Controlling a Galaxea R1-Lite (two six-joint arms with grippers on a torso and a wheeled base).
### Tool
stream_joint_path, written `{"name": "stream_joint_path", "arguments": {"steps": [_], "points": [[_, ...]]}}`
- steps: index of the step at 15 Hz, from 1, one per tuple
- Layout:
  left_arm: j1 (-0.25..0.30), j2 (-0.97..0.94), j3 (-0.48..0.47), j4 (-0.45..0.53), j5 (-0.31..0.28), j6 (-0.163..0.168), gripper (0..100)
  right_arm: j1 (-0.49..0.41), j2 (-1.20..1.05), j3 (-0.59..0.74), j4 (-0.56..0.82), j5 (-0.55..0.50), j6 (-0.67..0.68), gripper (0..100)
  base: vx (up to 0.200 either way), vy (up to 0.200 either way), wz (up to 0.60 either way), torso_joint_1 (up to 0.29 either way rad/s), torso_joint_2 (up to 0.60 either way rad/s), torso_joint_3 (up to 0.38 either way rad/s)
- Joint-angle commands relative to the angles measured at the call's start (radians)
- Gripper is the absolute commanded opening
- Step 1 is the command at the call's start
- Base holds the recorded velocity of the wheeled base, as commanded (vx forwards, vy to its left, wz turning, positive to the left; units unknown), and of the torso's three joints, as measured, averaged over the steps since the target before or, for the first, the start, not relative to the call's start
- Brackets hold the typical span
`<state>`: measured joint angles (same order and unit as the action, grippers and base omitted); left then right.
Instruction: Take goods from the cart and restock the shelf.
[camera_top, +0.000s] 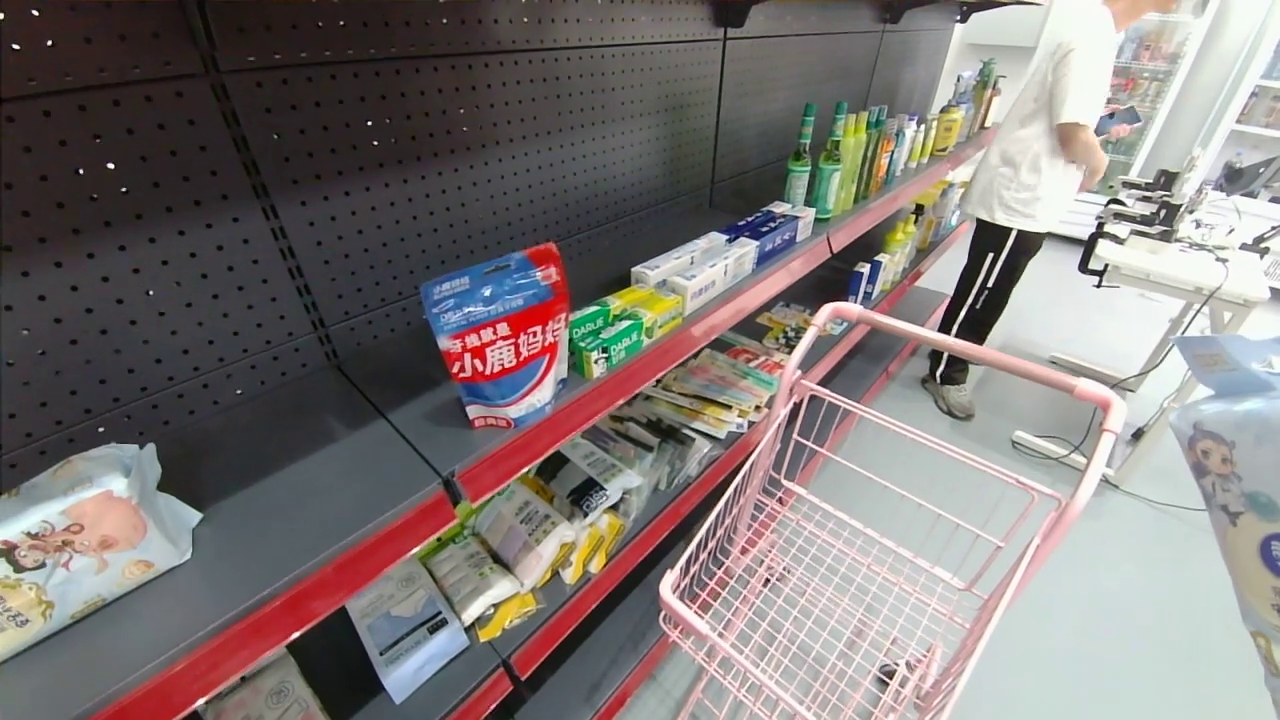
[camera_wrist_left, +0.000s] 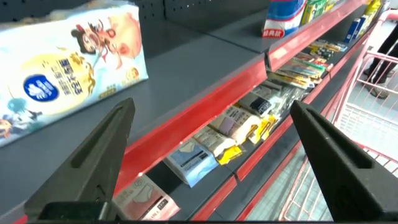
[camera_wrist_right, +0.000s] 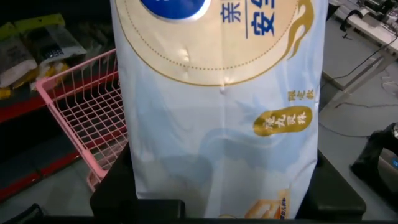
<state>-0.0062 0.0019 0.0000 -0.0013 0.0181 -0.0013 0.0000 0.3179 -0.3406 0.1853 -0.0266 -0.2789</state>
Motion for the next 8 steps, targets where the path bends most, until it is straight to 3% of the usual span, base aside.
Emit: {"name": "stream_joint_path", "arguments": {"steps": [1,8], "points": [[0.0,0.0,0.0,0.0,0.0,0.0,100,0.003,0.018,-0.001,0.0,0.001,0.0,0,0.0,0.0,0.0,0.168,-0.36,-0.207],[0.0,0.0,0.0,0.0,0.0,0.0,100,0.003,0.029,-0.001,0.0,0.007,-0.002,0,0.0,0.0,0.0,0.169,-0.35,-0.196]]}}
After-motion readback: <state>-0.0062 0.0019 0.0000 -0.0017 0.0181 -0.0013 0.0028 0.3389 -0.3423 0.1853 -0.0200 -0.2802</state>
